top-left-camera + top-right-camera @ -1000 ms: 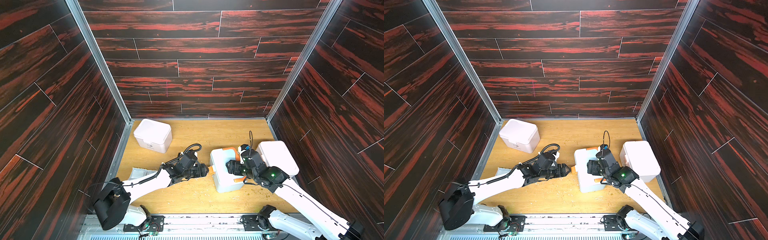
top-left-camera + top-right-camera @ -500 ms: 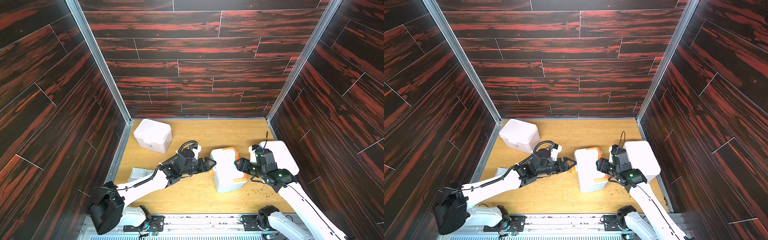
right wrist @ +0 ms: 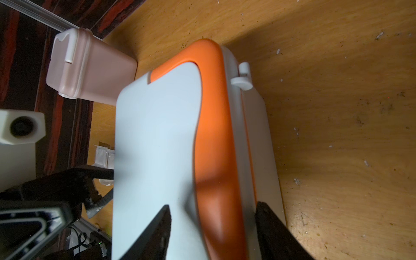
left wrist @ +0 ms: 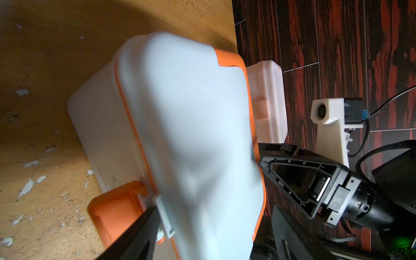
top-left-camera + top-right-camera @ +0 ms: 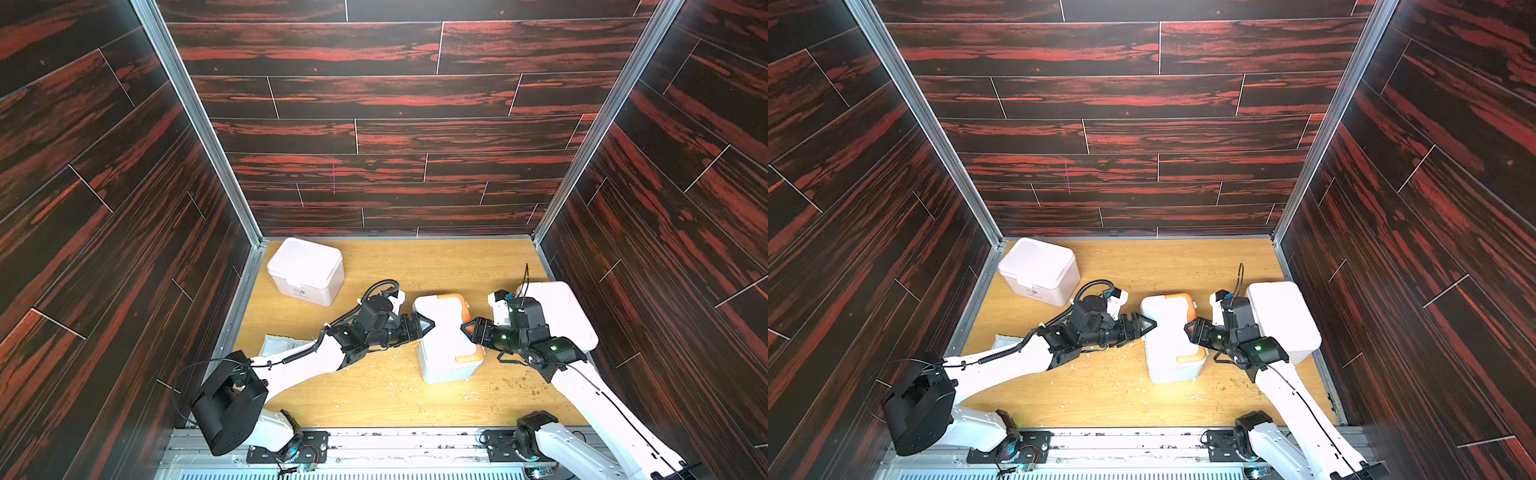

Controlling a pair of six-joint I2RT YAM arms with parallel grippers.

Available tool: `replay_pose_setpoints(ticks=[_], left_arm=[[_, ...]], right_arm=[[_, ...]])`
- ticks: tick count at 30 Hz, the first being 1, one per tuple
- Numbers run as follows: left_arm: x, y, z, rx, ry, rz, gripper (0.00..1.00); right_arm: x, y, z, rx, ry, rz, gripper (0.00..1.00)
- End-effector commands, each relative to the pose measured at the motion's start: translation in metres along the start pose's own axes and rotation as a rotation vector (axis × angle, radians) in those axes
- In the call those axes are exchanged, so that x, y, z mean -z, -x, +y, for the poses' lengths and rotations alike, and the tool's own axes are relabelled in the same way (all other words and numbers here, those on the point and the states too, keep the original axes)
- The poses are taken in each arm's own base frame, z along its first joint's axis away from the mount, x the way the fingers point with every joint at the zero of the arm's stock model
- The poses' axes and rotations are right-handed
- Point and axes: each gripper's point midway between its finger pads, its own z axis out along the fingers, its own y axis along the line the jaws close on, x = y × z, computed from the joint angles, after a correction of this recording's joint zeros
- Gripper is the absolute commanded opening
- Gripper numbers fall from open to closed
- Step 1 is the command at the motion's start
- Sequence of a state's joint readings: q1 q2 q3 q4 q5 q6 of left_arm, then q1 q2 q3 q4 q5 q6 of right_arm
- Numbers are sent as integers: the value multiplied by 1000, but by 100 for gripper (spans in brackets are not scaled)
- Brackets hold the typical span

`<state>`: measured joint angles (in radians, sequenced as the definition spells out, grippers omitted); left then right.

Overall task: Open first aid kits and take out gauze
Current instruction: Open the lid of the first aid kit.

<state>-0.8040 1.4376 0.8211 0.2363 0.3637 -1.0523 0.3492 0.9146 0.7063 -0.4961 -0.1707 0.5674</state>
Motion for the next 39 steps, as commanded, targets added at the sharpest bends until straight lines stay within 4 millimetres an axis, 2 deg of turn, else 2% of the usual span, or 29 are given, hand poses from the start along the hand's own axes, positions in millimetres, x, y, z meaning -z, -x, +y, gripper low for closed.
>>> replay_pose_setpoints(ticks=[1,5,8,14,18,22,25,28,35,39], left_arm=[[1,3,-15,4,-57,-1,83],[6,4,-28,54,-142,11,85],[18,12,-40,95,-226,-9,86],[46,31,-39,151,-291,-93,88],[59,34,-39,150,-290,-131,89],[65,36,-46,133,-287,-138,90],[64,37,-51,89,-239,-114,90],[60,39,-66,46,-221,-88,90],[45,43,-109,-70,-191,-50,90],[21,38,-139,-126,-195,5,90]], right_arm=[[-5,-12,11,-3,76,59,62],[-9,-16,22,-17,148,87,63],[-12,-22,35,-39,237,120,63],[-16,-25,48,-54,311,146,64],[-17,-22,47,-51,285,134,67],[-9,-9,31,-37,158,63,81],[6,3,23,-14,74,-6,91],[30,19,18,2,7,-114,98],[95,47,2,-12,-132,-369,99],[121,53,-21,-91,-253,-478,99]])
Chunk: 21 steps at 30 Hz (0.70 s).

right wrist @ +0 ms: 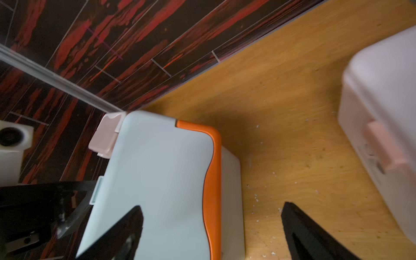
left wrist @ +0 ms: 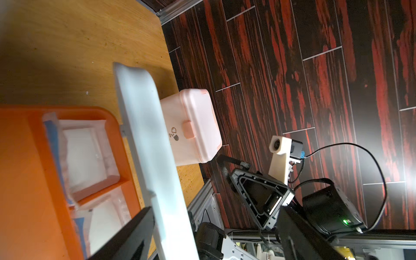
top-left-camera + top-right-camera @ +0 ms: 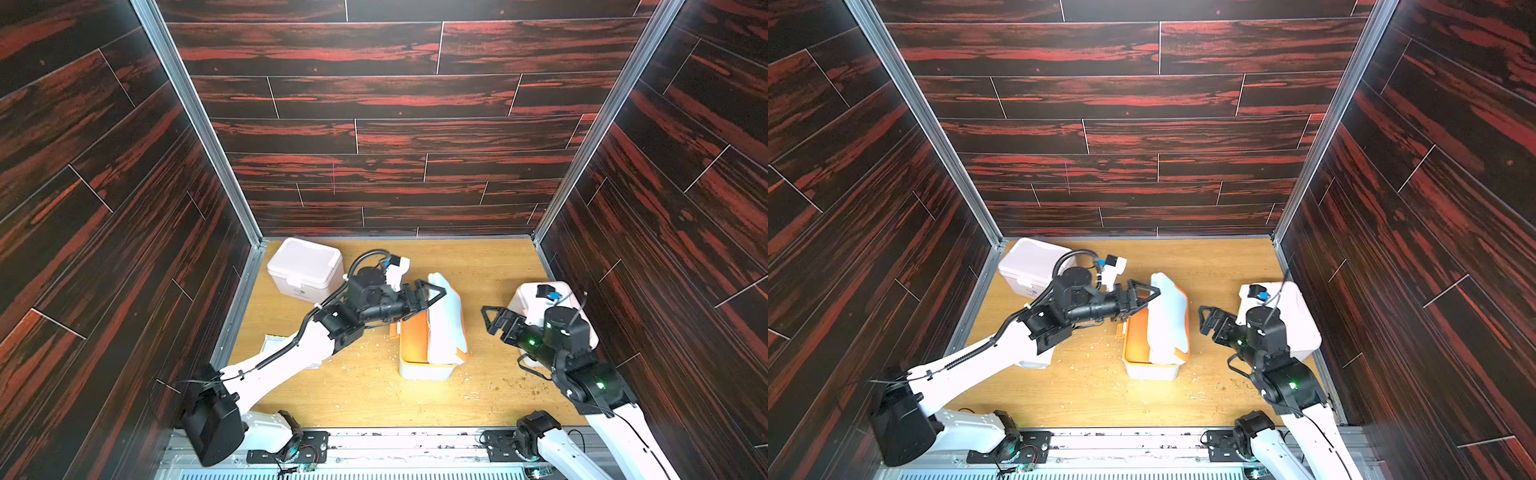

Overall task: Open first aid kits and take out gauze
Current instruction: Open the lid of the first aid kit.

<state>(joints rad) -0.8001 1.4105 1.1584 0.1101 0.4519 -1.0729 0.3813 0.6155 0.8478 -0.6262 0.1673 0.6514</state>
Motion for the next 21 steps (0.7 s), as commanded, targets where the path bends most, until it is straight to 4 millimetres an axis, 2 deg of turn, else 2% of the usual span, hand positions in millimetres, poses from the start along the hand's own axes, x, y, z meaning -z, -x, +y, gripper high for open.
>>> replay_pose_setpoints(ticks=[1,6,10,11,15,16,21], left_arm=[[-24,-9,-10,-64,33,62,90],[-65,-24,-28,-127,46,139,90],[-89,-42,-29,-190,92,219,90],[-94,-46,-21,-196,118,238,90],[-86,-47,-13,-234,165,230,91],[-77,-43,-20,-253,161,208,92],[-48,-35,-21,-300,180,119,94]], right_arm=[[13,6,-40,-37,-213,-63,99],[20,6,-48,-34,-265,-60,99],[24,8,-50,-32,-279,-67,99],[26,9,-50,-32,-279,-68,99],[35,15,-47,-36,-284,-78,99],[37,17,-47,-38,-284,-81,99],[41,22,-42,-39,-264,-99,99]])
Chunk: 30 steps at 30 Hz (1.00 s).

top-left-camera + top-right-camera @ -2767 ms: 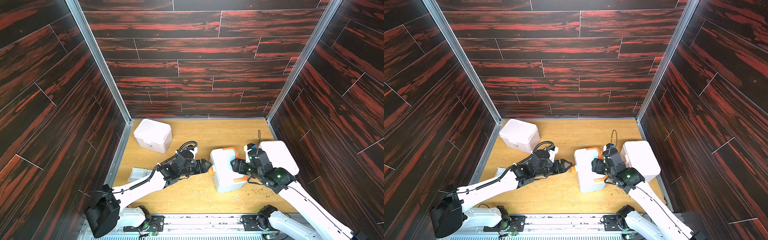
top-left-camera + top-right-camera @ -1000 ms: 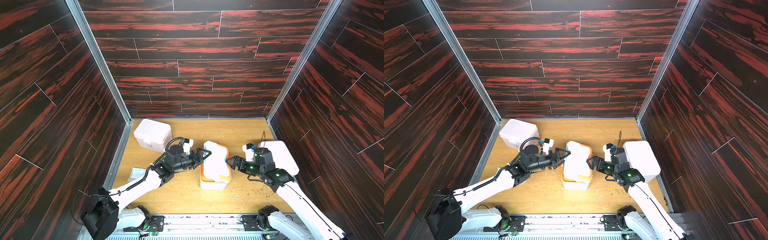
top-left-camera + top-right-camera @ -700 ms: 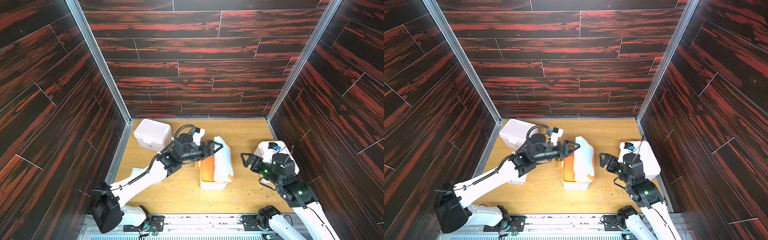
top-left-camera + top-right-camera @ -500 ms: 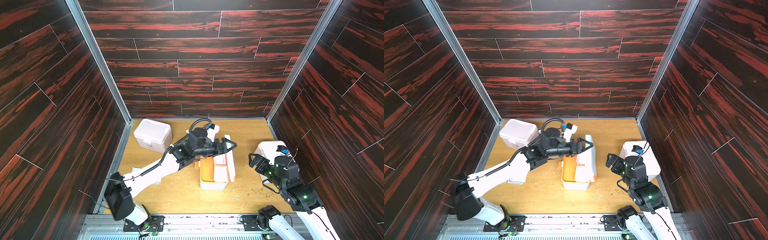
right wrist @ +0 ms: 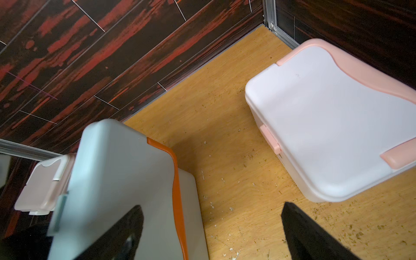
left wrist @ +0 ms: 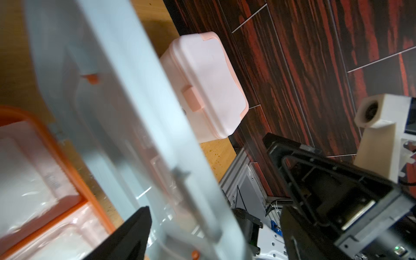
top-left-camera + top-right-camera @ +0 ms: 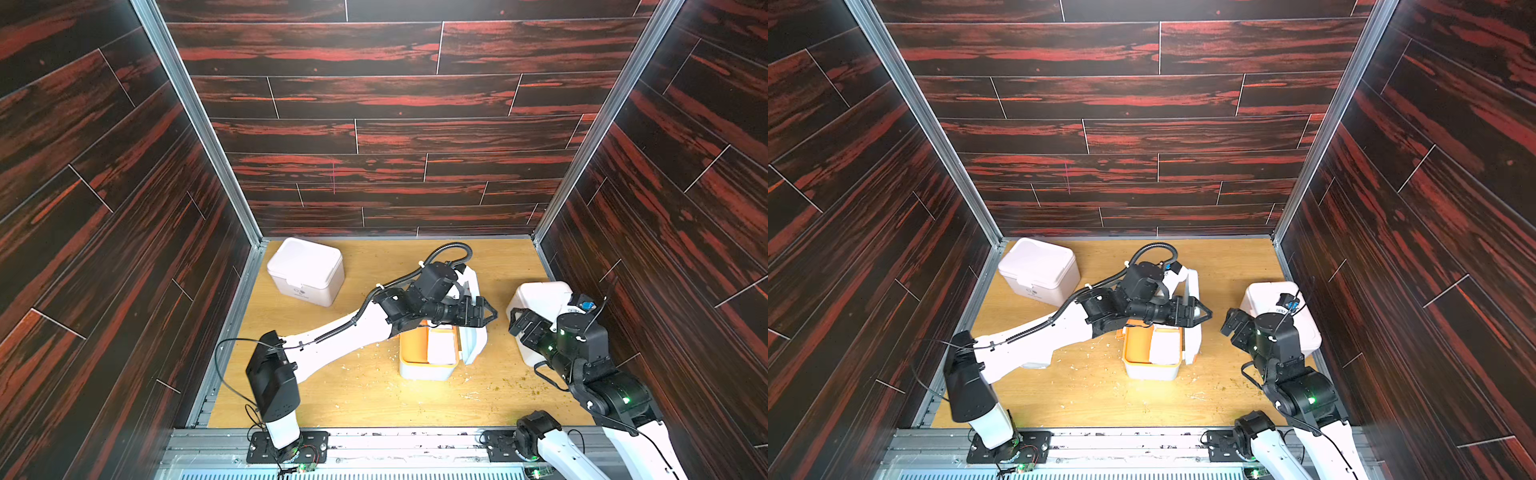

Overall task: Open first aid kits and take out gauze
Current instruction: Open the lid of the first aid kit.

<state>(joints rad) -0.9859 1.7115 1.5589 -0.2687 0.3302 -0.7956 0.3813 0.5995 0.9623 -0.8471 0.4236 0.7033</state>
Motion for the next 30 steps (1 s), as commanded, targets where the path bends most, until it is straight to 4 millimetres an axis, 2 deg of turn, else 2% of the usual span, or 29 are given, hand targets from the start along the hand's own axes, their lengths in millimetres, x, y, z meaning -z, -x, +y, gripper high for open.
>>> replay_pose_setpoints(ticks=[1,8,12,14,18,21,24,26,30], left_arm=[[42,14,-10,-64,11,-110,95],[72,1,19,-100,119,-172,95],[88,-10,59,-101,259,-210,95],[94,-15,79,-93,333,-221,95],[99,-23,116,-55,439,-247,95],[99,-28,140,-23,497,-255,95],[95,-35,158,-1,550,-247,95],[87,-42,167,15,566,-218,95],[75,-54,179,39,588,-154,95]], right_arm=[[6,3,-1,-3,0,-8,99],[17,10,20,68,109,-15,99],[34,1,69,198,414,11,99],[39,-6,87,222,519,47,99],[23,-27,103,263,567,194,96],[0,-38,91,256,459,265,95],[-19,-37,53,233,228,254,94],[-24,-32,20,210,36,227,94],[-19,-26,-15,174,-170,212,96]])
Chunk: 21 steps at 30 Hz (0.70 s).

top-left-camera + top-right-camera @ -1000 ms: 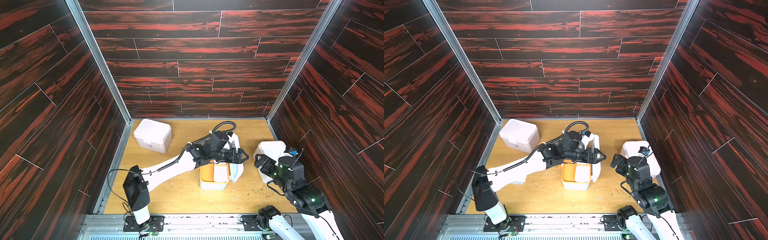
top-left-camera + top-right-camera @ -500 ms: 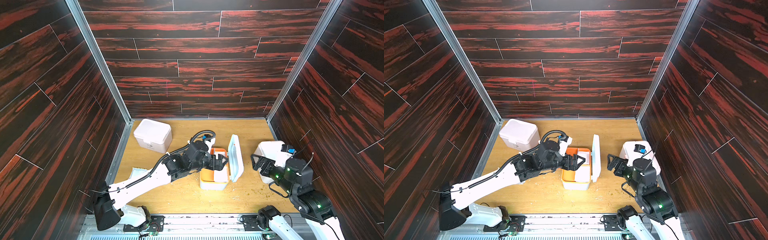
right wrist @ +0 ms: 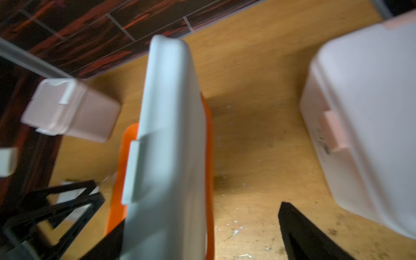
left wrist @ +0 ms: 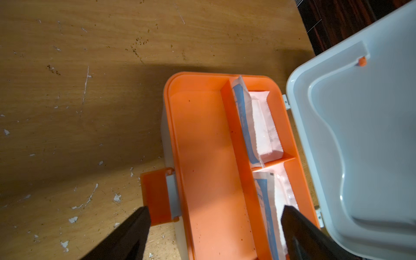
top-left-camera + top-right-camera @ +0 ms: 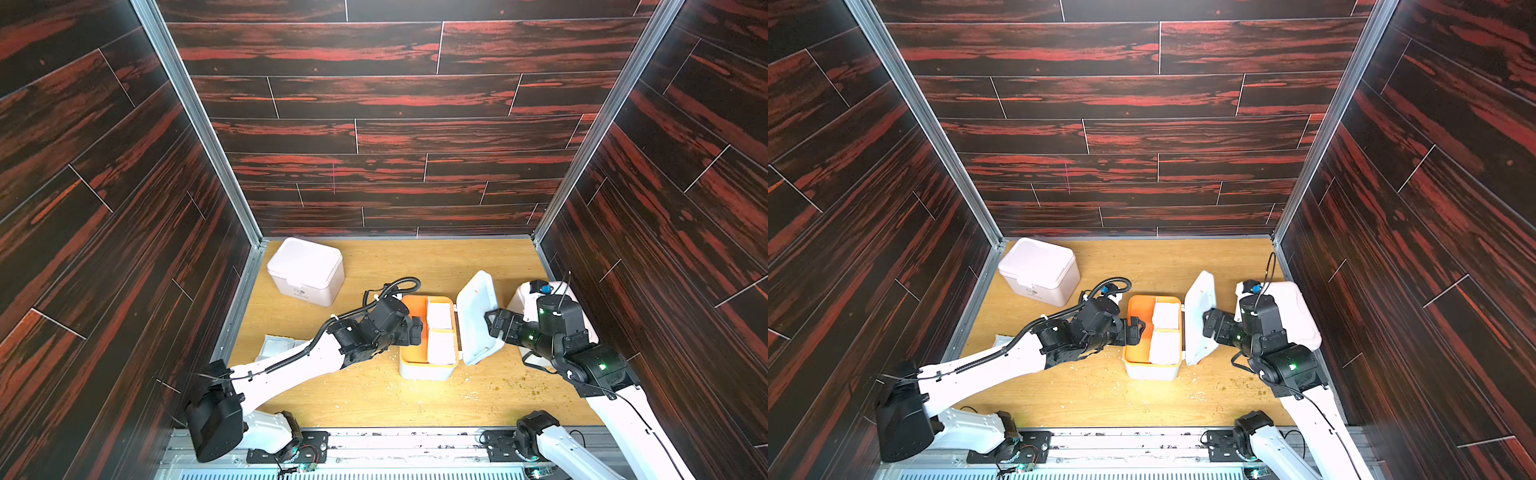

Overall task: Open first aid kits and take out gauze
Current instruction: Open the lid of the first aid kit, then pick up the gauze from the first aid kit.

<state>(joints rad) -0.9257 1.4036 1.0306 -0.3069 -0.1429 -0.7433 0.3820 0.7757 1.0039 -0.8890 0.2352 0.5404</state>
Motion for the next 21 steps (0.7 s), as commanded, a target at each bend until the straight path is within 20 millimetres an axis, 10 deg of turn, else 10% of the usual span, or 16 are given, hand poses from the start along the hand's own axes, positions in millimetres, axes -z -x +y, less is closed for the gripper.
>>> replay_pose_setpoints(ticks=[1,11,21], left_arm=[[-10,-10,9,17,46,40,95],[10,-1,4,47,-1,-3,95],[45,7,8,67,-38,-74,94]], right_arm=[[15,1,-39,-53,-216,-15,96],[58,31,-43,-98,-231,-155,99],[31,27,3,-12,18,-114,99]])
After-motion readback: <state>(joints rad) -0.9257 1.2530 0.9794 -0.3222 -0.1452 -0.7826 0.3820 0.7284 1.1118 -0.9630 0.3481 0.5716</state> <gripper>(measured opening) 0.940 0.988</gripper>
